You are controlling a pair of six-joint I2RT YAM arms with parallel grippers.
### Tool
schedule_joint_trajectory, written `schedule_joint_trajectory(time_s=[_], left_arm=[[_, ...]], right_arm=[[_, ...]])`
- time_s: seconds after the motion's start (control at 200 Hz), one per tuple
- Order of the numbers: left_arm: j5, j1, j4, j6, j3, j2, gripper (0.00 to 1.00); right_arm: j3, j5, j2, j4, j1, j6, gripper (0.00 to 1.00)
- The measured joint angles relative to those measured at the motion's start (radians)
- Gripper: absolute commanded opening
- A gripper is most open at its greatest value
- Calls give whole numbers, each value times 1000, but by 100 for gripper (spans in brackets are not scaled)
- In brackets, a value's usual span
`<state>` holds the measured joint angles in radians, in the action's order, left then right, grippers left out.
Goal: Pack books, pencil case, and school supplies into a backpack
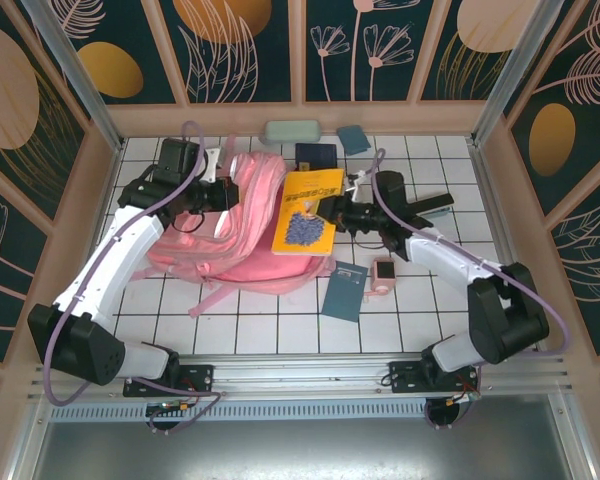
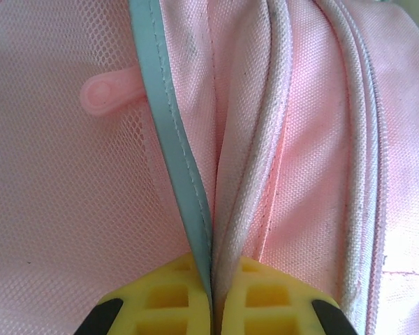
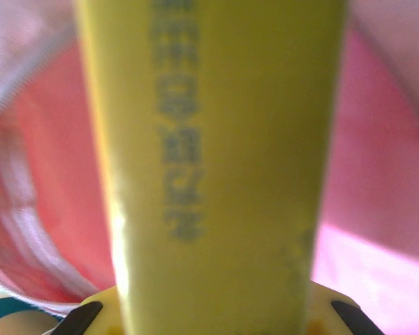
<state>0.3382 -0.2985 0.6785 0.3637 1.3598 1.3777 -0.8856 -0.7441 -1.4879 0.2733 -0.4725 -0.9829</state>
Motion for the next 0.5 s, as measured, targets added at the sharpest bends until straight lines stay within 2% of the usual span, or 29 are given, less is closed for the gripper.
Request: schedule_joint_trajectory(time_s=[0.235, 0.5], left_arm=[[89, 25, -56, 95, -12, -1, 0], [137, 25, -62, 110, -13, -4, 0]], right_arm=[[-54, 4, -223, 137, -84, -156, 0], [-241, 33, -391, 191, -156, -171, 0]])
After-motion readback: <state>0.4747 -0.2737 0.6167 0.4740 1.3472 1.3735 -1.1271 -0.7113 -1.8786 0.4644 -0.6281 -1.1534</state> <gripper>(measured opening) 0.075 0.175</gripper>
